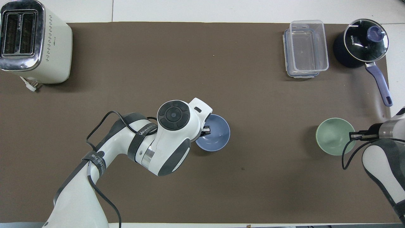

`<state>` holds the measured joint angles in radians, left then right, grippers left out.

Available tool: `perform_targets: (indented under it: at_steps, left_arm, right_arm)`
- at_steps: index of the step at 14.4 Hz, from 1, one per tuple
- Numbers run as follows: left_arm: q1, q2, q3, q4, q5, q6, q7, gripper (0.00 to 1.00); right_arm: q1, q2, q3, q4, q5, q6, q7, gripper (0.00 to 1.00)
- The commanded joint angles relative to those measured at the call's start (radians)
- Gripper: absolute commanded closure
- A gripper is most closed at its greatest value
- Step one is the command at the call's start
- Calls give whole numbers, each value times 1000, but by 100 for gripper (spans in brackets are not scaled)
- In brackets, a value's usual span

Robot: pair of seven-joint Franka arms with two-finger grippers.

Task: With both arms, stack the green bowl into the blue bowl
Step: 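Grasp the green bowl rim with the right gripper while the left gripper releases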

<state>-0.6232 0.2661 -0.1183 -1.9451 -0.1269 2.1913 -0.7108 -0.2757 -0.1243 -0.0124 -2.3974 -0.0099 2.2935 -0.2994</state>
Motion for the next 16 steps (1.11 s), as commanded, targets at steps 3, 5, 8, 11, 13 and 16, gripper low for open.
perform_targets:
  at_steps: [3,5,8,11,13,16]
  left_arm:
    - [-10,-4,12,-11,-25,22,11,0]
    - [11,-40,14,-5,-25,-5,11,0]
    - [141,-105,22,73,-23,-177,94,0]
    - [302,-114,25,181,-10,-355,250,0]
    - [405,-146,23,195,30,-415,371,0]
    - [532,-206,25,195,47,-476,557,0]
  right_arm:
    - [49,-12,28,145,10,-118,34,100]
    - [128,-23,40,181,10,-150,121,100]
    - [269,-28,40,187,10,-146,288,100]
    - [422,-23,40,190,11,-115,493,100]
    - [524,-5,40,190,14,-66,624,100]
    - [614,34,40,190,166,3,695,100]
